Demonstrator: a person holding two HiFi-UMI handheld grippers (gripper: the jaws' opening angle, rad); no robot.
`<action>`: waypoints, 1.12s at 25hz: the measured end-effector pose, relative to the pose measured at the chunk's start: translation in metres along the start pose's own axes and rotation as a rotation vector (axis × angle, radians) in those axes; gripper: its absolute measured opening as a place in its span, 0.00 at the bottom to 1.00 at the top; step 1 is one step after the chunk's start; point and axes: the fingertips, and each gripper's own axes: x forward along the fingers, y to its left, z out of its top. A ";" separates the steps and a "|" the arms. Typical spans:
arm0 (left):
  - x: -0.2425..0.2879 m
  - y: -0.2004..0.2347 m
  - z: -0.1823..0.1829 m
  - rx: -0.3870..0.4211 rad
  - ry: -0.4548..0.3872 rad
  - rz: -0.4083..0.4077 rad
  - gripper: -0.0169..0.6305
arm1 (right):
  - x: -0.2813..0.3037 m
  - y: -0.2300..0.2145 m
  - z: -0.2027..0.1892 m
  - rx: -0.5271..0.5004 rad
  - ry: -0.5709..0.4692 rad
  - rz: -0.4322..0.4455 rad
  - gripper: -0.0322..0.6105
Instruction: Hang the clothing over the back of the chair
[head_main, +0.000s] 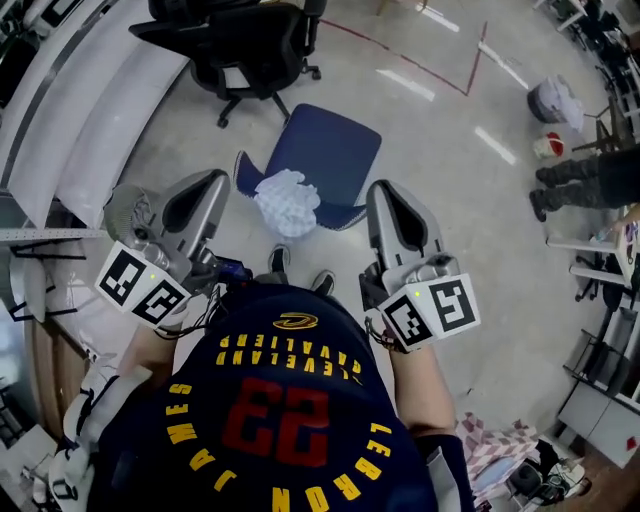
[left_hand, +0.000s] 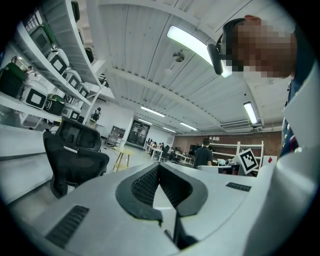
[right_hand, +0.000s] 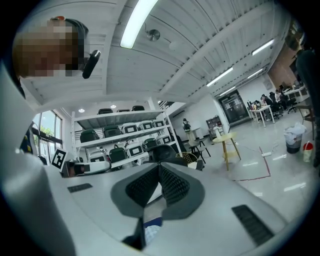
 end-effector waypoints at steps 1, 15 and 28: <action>-0.001 0.003 -0.002 -0.005 0.002 0.006 0.03 | 0.001 0.002 -0.005 -0.001 0.009 0.002 0.08; -0.016 0.019 -0.026 -0.083 0.034 0.046 0.03 | -0.005 0.014 -0.064 0.052 0.129 0.004 0.08; -0.011 0.014 -0.023 -0.081 0.037 0.027 0.03 | -0.006 0.020 -0.066 0.056 0.130 0.011 0.08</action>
